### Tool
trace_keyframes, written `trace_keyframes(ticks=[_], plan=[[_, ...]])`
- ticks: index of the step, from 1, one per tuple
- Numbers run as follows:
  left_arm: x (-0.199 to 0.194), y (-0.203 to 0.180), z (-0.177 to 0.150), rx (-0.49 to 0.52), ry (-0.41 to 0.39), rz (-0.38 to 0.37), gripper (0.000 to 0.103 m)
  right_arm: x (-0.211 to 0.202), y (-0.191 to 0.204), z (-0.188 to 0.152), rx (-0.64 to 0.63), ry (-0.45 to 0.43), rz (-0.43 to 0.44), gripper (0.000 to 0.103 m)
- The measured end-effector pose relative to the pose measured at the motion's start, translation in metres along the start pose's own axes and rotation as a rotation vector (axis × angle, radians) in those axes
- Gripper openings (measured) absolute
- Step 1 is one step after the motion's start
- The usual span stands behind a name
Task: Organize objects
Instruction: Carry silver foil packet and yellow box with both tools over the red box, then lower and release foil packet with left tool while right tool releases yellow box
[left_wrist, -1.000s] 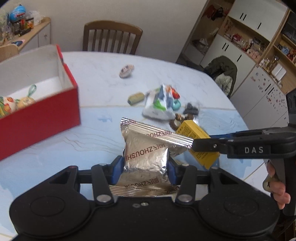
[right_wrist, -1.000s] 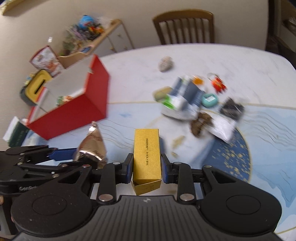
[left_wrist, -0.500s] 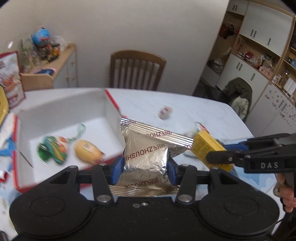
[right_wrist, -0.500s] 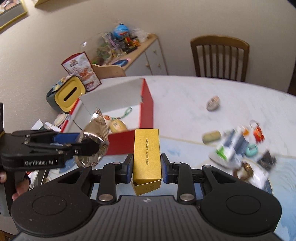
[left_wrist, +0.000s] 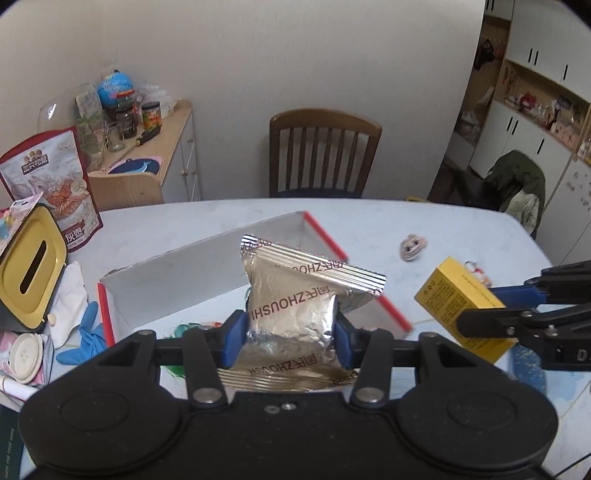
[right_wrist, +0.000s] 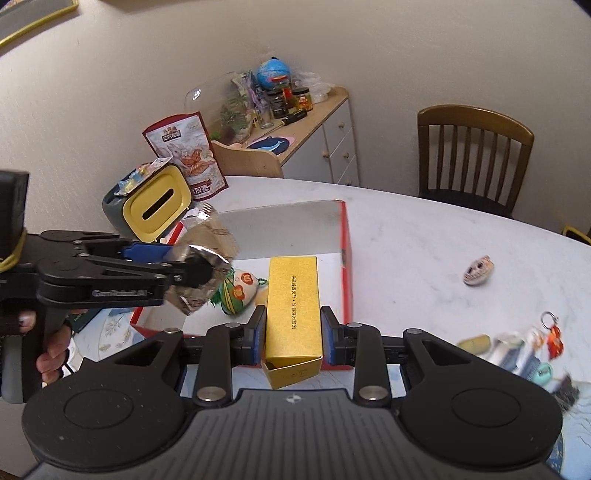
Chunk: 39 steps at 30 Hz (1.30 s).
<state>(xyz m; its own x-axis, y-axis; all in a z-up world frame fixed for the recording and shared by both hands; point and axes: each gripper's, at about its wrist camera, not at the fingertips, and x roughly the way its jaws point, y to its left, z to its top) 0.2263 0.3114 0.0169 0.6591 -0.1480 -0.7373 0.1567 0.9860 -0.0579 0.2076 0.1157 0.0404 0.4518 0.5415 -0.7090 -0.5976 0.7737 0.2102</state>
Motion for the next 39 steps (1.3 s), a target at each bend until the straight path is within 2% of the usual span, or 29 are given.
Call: trace_keyframes(ticks=[14,27,33,39], plan=[[0.073,0.029,0.011,-0.002,0.117,0.012,0.048,0.087,0.021,0.016,-0.073,0.1,-0.088,0.029],[0.131,0.036,0.026,0.05,0.184,0.026,0.047,0.161,0.025,0.023,-0.126,0.217,-0.14,0.029],[0.15,0.034,0.027,0.083,0.221,0.014,0.043,0.181,0.023,0.022,-0.142,0.252,-0.155,0.029],[0.16,0.034,0.028,0.094,0.241,0.007,0.043,0.191,0.025,0.018,-0.156,0.281,-0.146,0.03]])
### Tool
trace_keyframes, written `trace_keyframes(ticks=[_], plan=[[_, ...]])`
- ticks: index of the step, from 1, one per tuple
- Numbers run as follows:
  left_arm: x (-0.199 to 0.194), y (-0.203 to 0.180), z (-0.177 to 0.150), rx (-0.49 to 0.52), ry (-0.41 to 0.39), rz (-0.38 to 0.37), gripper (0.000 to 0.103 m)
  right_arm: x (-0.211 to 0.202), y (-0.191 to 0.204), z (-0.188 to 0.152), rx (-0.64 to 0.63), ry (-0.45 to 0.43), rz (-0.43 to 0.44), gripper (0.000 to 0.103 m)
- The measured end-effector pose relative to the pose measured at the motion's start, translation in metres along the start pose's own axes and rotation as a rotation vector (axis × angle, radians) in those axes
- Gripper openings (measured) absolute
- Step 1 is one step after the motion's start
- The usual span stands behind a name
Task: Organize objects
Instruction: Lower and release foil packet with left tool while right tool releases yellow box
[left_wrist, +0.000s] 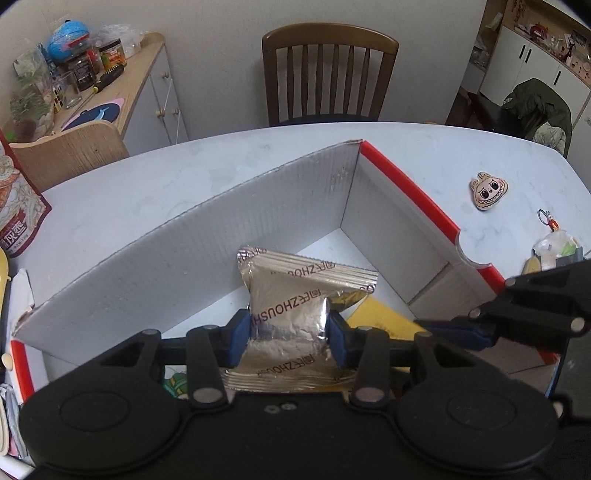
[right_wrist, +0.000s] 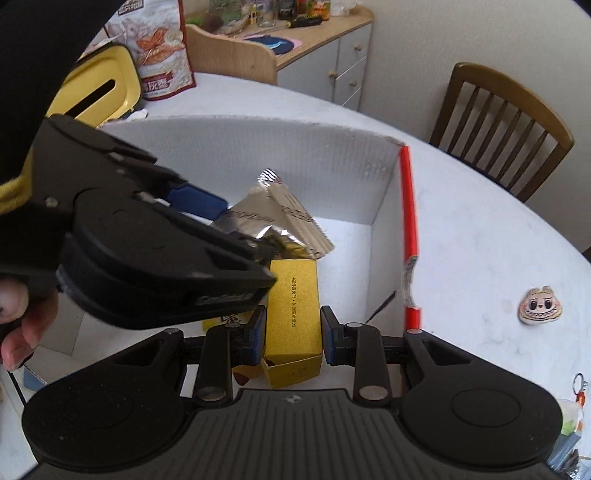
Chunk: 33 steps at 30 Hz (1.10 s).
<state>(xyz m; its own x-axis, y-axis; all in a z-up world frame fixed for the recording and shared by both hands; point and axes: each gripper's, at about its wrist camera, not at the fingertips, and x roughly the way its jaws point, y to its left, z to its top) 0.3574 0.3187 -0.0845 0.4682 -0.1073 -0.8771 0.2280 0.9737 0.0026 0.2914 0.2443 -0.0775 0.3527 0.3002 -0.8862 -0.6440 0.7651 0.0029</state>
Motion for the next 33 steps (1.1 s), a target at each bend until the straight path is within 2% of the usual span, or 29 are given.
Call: trace_keyframes(ticks=[8,16,18,20,33], plan=[[0.013,-0.003,0.0,0.016,0.034,0.012,0.044,0.007,0.003,-0.005,-0.01,0.02,0.003,0.03],[0.017,-0.007,-0.002,0.013,0.063,0.025,0.047,-0.005,0.001,-0.009,-0.012,0.008,0.022,0.033],[0.015,-0.007,-0.003,-0.004,0.064,0.026,0.054,-0.011,0.0,-0.01,-0.009,-0.001,0.033,0.042],[0.011,-0.005,-0.004,-0.019,0.058,0.022,0.057,-0.018,0.001,-0.012,-0.01,-0.018,0.031,0.047],[-0.032,-0.009,-0.02,-0.073,-0.024,0.025,0.072,-0.065,0.001,-0.025,0.017,-0.083,0.079,0.047]])
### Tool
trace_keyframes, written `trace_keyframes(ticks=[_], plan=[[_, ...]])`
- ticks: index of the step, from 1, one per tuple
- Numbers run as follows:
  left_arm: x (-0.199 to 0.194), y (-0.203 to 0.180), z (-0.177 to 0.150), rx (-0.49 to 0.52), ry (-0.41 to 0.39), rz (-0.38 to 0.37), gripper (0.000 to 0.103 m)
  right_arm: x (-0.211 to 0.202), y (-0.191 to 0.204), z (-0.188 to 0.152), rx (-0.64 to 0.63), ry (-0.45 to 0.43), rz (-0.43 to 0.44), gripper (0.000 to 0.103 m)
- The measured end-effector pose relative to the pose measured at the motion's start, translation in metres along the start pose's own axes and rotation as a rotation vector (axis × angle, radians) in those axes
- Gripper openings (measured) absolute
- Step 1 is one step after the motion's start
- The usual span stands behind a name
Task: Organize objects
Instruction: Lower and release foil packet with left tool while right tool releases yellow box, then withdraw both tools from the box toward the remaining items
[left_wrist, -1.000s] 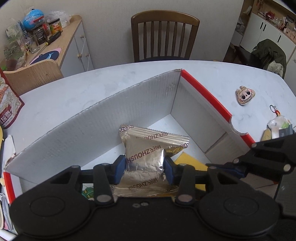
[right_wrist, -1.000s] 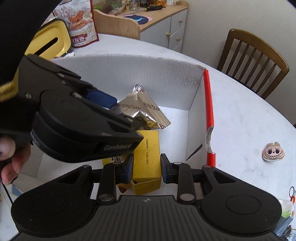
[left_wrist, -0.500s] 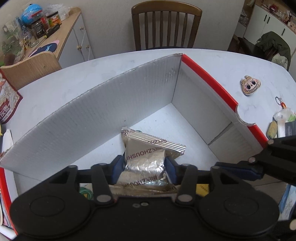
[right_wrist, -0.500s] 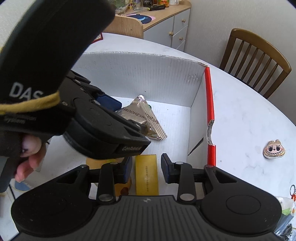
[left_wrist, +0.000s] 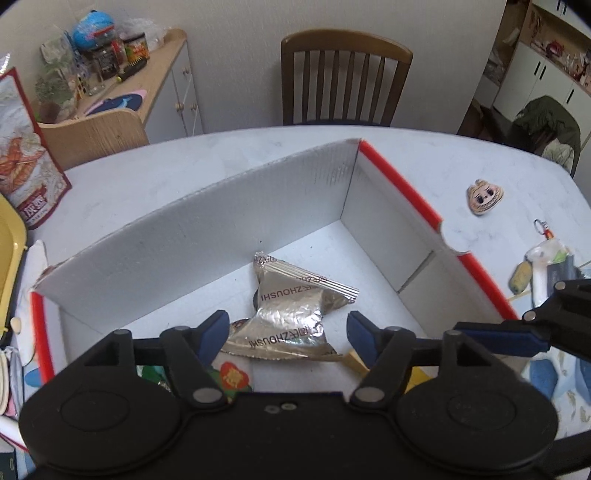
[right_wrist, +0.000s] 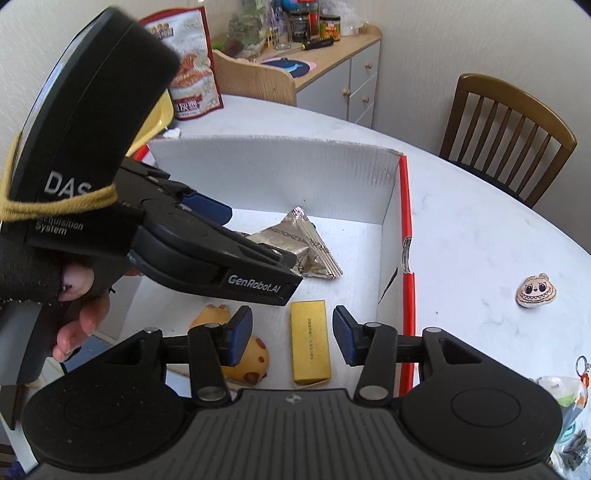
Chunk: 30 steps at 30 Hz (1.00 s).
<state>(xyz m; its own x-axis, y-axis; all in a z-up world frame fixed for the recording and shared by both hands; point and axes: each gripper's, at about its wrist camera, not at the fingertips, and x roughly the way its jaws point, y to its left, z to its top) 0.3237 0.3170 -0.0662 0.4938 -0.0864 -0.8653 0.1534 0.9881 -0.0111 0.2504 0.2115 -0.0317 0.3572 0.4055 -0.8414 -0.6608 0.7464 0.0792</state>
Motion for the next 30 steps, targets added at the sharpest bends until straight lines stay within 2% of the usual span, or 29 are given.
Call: trace_keyframes(ticks=[14,22,30], plan=[[-0.07,-0.026,-0.018,-0.007,-0.14,-0.005,0.078,-0.071,-0.008,-0.023,0.023,-0.101,0.082,0.051],[-0.108,-0.057,-0.039,-0.026,-0.199,0.005,0.08,-0.112,-0.027,-0.047,0.022,-0.161,0.14,0.052],[-0.14,-0.097,-0.056,-0.053,-0.262,0.013,0.085,-0.152,-0.055,-0.084,0.016,-0.22,0.172,0.058]])
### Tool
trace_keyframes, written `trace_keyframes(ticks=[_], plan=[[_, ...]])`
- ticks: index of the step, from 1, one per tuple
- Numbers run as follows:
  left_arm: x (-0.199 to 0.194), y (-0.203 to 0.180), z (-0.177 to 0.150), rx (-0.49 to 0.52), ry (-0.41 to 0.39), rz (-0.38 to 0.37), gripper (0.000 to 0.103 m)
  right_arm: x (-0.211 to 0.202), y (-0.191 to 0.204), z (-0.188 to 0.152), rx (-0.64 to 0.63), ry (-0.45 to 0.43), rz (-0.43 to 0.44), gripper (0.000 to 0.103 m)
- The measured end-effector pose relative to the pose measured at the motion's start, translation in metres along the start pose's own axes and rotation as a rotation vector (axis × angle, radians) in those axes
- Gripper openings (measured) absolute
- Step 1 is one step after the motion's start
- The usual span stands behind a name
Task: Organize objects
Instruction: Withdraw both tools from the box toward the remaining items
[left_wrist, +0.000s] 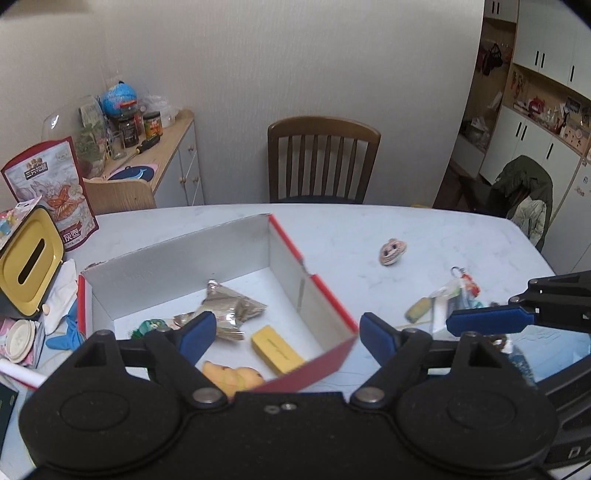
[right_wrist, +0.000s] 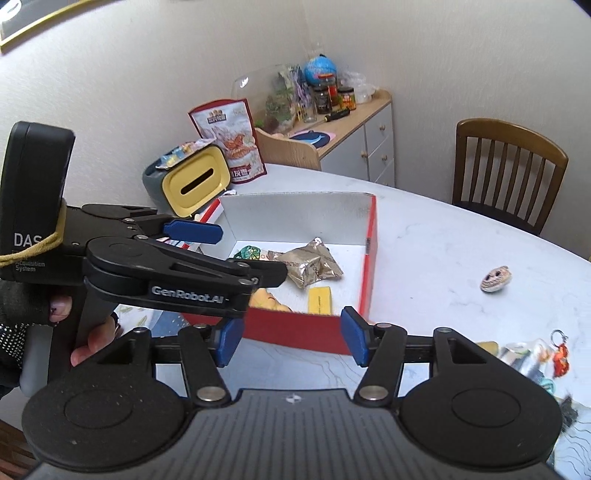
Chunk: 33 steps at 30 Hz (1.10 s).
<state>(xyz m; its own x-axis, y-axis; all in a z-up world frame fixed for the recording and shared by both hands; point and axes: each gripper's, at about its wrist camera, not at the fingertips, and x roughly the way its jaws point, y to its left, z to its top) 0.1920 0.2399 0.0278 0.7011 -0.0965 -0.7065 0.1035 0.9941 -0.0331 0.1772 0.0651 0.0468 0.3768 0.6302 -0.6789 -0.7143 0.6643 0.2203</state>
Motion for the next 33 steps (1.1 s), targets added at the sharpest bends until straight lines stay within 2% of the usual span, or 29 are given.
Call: trace_keyframes(ticks=[15,25,28,33], plan=[[-0.037,-0.075,-0.037,-0.053,-0.064,-0.014,0.098,-0.074,-0.042,-0.06,0.023,-0.061,0.013,0.07],[-0.04,-0.114,-0.06,-0.052,-0.066,-0.045,0.102,-0.11,-0.079,-0.11,0.082,-0.069,-0.036,0.076],[-0.039,-0.127,-0.068,-0.059,-0.057,-0.08,0.102,-0.118,-0.086,-0.123,0.082,-0.078,-0.049,0.082],[-0.03,-0.146,-0.079,-0.045,-0.034,-0.104,0.102,-0.128,-0.102,-0.143,0.117,-0.078,-0.074,0.083]])
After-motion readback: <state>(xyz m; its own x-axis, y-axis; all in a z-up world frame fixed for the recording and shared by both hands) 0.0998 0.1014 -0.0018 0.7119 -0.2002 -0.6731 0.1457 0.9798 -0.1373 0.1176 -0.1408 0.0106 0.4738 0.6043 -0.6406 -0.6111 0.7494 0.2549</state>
